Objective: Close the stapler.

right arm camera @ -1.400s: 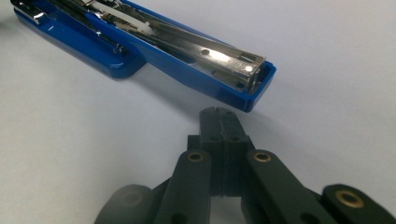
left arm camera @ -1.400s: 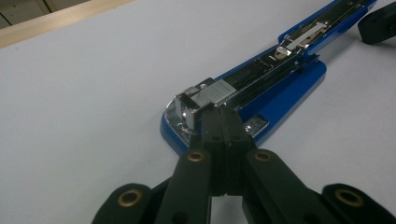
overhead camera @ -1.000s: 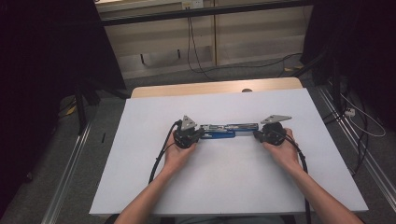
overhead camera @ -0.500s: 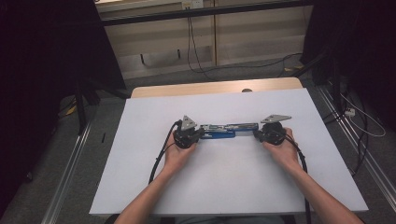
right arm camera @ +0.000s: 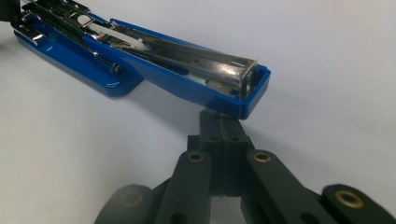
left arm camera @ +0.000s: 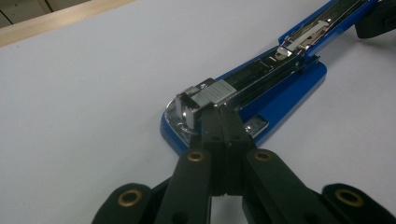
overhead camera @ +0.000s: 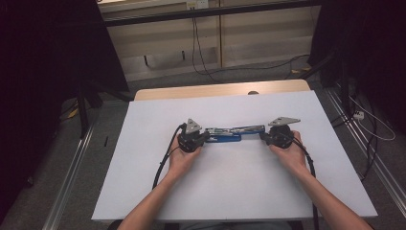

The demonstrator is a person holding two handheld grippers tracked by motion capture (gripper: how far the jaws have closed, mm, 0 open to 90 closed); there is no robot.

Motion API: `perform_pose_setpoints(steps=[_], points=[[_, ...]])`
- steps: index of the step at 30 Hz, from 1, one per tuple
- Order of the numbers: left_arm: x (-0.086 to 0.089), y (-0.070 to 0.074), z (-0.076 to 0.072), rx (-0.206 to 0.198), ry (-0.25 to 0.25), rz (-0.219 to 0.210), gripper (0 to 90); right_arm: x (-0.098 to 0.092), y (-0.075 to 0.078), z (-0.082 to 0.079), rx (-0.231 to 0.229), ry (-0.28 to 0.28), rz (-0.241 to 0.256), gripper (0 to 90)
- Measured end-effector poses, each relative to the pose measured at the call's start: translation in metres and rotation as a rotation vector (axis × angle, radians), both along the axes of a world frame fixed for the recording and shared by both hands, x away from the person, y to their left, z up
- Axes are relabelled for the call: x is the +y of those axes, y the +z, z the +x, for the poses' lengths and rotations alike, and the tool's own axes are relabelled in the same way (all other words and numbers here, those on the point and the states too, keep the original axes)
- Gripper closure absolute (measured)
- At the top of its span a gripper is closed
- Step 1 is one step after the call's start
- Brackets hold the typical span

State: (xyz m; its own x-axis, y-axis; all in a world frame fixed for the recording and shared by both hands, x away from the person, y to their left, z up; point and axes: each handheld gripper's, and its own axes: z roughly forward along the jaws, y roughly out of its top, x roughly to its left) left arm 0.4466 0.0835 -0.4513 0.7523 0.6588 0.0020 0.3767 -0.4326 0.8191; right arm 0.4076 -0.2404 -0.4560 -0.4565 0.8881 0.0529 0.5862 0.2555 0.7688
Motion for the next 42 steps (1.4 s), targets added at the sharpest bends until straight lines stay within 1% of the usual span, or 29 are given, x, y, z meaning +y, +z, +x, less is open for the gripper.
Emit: perform_pose_setpoints(steps=[11, 14, 17, 21, 23, 26, 29, 31, 33, 34, 37, 39, 40, 42], points=[[-0.0004, 0.0, -0.0004, 0.001, 0.0, 0.0, 90.0, 0.0009, 0.0005, -0.0002, -0.022, -0.002, 0.017, 90.0], [-0.0003, -0.0001, -0.0003, 0.002, -0.001, -0.002, 90.0, 0.0005, 0.001, 0.0002, -0.035, -0.001, 0.022, 90.0], [0.0001, 0.0, 0.0, -0.003, -0.001, 0.002, 90.0, 0.0005, 0.0014, 0.0004, -0.039, -0.005, 0.029, 90.0], [0.0, -0.0003, -0.0002, 0.003, -0.001, -0.004, 90.0, 0.0017, 0.0011, 0.0005, -0.043, -0.005, 0.03, 90.0], [0.0002, -0.0001, 0.0, -0.002, -0.001, 0.0, 90.0, 0.0019, 0.0014, 0.0006, -0.051, -0.004, 0.034, 90.0], [-0.0005, -0.0005, -0.0004, 0.004, -0.001, -0.008, 90.0, 0.0019, 0.0022, 0.0008, -0.067, -0.006, 0.045, 90.0], [-0.0005, -0.0005, -0.0004, 0.004, -0.001, -0.008, 90.0, 0.0015, 0.0027, 0.0005, -0.067, -0.013, 0.048, 90.0], [-0.0004, -0.0006, -0.0003, 0.006, 0.0, -0.01, 90.0, 0.0013, 0.0023, 0.0006, -0.066, -0.012, 0.047, 90.0], [0.0001, -0.0005, 0.0, 0.001, 0.0, -0.004, 90.0, 0.0015, 0.0023, 0.0005, -0.068, -0.013, 0.049, 90.0], [0.0, -0.0008, 0.0, 0.003, 0.002, -0.01, 90.0, 0.0017, 0.0024, 0.0005, -0.069, -0.012, 0.051, 90.0], [0.0003, -0.0006, 0.0, 0.001, -0.001, -0.005, 90.0, 0.0018, 0.0032, -0.0002, -0.074, -0.008, 0.053, 90.0], [0.0001, -0.0008, -0.0002, 0.001, 0.002, -0.01, 90.0, 0.0018, 0.0037, -0.0007, -0.078, -0.007, 0.055, 90.0], [0.0005, -0.0004, -0.0002, -0.004, 0.0, 0.001, 90.0, 0.0019, 0.004, -0.0012, -0.076, -0.009, 0.061, 90.0], [0.0006, -0.0004, -0.0003, -0.006, -0.002, 0.001, 90.0, 0.0013, 0.0042, -0.0016, -0.08, -0.009, 0.062, 88.6]])
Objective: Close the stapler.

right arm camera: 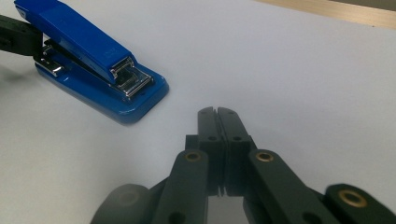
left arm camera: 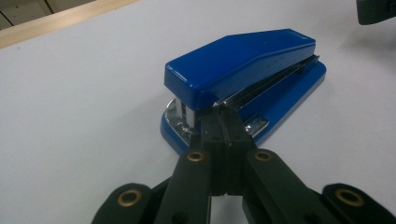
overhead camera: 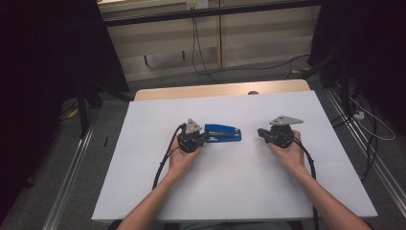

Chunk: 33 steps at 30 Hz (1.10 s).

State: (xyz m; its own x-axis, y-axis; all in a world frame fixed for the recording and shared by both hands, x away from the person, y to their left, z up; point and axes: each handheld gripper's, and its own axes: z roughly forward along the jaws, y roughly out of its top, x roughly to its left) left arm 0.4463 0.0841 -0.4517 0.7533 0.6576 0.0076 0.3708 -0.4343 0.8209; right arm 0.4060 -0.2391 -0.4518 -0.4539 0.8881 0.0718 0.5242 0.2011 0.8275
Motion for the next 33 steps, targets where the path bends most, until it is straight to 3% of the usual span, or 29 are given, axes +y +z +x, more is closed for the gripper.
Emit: perform_pose_setpoints(steps=[10, 18, 21, 25, 30, 33], points=[[0.001, 0.001, -0.002, 0.02, -0.005, -0.01, 86.1, -0.002, 0.004, -0.004, -0.025, 0.007, 0.025, 75.5], [-0.002, 0.0, -0.005, 0.028, -0.024, -0.029, 75.8, -0.005, 0.007, -0.007, -0.028, 0.0, 0.041, 49.6], [0.0, 0.001, -0.008, 0.043, -0.019, -0.046, 65.7, -0.007, 0.008, -0.008, -0.039, -0.006, 0.056, 37.7], [0.004, 0.005, -0.013, 0.023, -0.002, -0.057, 51.8, -0.007, 0.007, -0.008, -0.049, -0.003, 0.07, 27.1], [0.011, 0.006, -0.015, 0.001, 0.051, -0.014, 33.5, -0.004, 0.007, -0.008, -0.054, -0.012, 0.059, 14.9], [0.017, 0.006, -0.016, 0.012, 0.074, -0.018, 24.1, -0.002, 0.009, -0.009, -0.061, -0.018, 0.04, 12.1]])
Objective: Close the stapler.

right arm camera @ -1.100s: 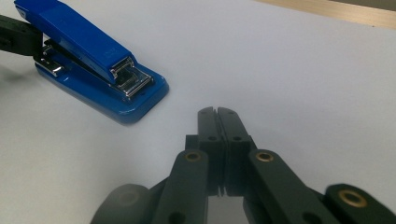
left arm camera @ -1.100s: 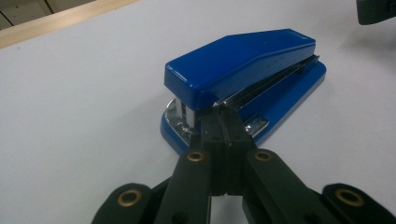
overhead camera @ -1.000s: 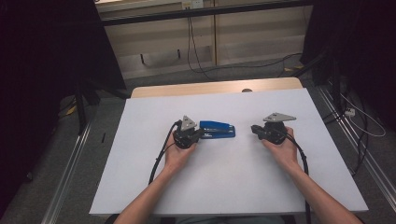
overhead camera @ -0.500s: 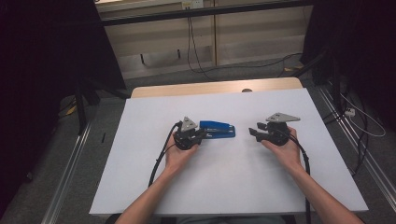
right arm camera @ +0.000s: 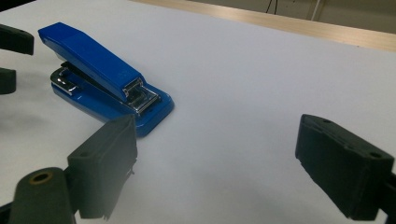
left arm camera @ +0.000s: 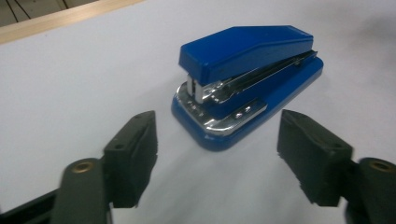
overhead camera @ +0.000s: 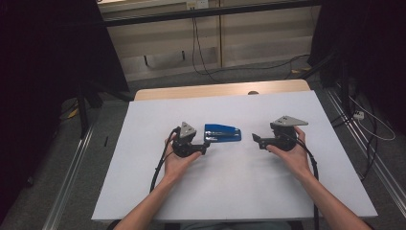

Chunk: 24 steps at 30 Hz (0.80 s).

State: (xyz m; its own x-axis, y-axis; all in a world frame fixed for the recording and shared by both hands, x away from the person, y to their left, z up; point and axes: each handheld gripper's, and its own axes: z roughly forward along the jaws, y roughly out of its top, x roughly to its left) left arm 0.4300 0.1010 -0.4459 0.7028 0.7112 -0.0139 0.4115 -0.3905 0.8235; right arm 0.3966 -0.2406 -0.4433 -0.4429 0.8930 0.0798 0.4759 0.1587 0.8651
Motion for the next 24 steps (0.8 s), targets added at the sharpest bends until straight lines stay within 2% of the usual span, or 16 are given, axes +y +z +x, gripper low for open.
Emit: perform_pose_setpoints(steps=[1, 3, 5, 7, 10, 12, 14, 18, 24], points=[[0.002, 0.001, 0.0, -0.013, 0.008, 0.006, 20.3, 0.0, 0.0, 0.0, -0.003, -0.004, 0.0, 10.4], [0.005, 0.003, 0.001, -0.018, 0.013, -0.008, 13.6, 0.001, 0.001, 0.0, -0.015, -0.016, -0.001, 6.1], [0.007, 0.005, 0.001, -0.027, 0.027, -0.027, 8.3, 0.002, 0.002, -0.001, -0.019, -0.015, -0.006, 5.8], [0.009, 0.007, 0.0, -0.037, 0.017, -0.013, 4.3, 0.003, 0.003, -0.002, -0.025, -0.019, -0.014, 4.8], [0.013, 0.009, -0.004, -0.05, 0.025, -0.021, 4.2, 0.004, 0.005, -0.006, -0.035, -0.017, -0.002, 4.4], [0.016, 0.011, -0.007, -0.049, 0.006, -0.036, 4.2, 0.005, 0.007, -0.008, -0.044, -0.018, 0.003, 4.2], [0.019, 0.014, -0.01, -0.061, -0.008, -0.025, 4.4, 0.005, 0.009, -0.01, -0.053, -0.02, -0.002, 2.8], [0.024, 0.018, -0.017, -0.072, 0.019, -0.051, 4.5, 0.005, 0.011, -0.015, -0.061, -0.027, 0.001, 3.2], [0.032, 0.021, -0.024, -0.1, 0.036, -0.015, 4.4, 0.004, 0.014, -0.022, -0.076, -0.041, 0.001, 4.5]])
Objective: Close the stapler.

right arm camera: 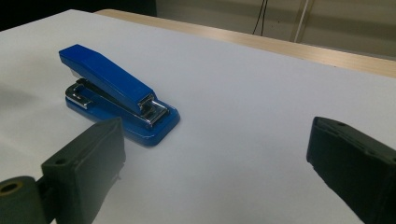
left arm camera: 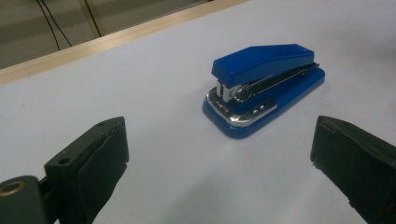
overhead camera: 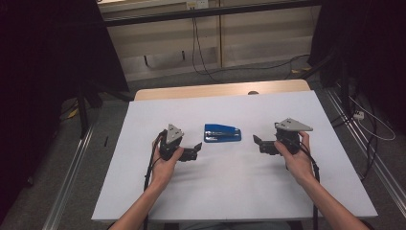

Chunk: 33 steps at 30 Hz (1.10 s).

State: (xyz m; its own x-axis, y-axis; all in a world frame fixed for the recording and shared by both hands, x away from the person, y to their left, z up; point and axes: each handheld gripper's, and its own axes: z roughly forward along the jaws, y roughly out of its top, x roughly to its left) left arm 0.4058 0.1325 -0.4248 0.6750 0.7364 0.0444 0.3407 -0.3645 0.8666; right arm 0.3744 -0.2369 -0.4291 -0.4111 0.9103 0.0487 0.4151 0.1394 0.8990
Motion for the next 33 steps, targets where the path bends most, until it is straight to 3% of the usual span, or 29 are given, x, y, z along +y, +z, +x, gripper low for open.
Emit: perform_pose_setpoints(steps=[4, 6, 10, 15, 25, 27, 33], points=[[0.007, 0.002, -0.006, -0.011, 0.009, -0.015, 4.4, 0.0, 0.002, -0.006, -0.012, -0.008, 0.0, 4.4], [0.009, 0.002, -0.009, -0.015, 0.018, -0.021, 4.4, -0.001, 0.009, -0.01, -0.041, -0.008, -0.009, 4.3], [0.012, 0.004, -0.015, 0.009, 0.014, -0.074, 4.4, -0.005, 0.016, -0.019, -0.05, -0.014, 0.002, 3.3], [0.02, 0.007, -0.025, -0.012, 0.012, -0.055, 4.3, -0.013, 0.007, -0.032, -0.014, -0.035, 0.007, 2.6], [0.036, 0.009, -0.041, -0.042, 0.024, -0.057, 4.2, -0.026, 0.008, -0.049, -0.02, -0.076, -0.016, 3.0], [0.038, 0.009, -0.046, -0.074, 0.029, -0.038, 4.1, -0.029, 0.007, -0.053, -0.012, -0.08, 0.007, 3.0], [0.047, 0.01, -0.054, -0.061, 0.035, -0.059, 3.3, -0.034, 0.003, -0.067, -0.021, -0.094, 0.011, 3.0]])
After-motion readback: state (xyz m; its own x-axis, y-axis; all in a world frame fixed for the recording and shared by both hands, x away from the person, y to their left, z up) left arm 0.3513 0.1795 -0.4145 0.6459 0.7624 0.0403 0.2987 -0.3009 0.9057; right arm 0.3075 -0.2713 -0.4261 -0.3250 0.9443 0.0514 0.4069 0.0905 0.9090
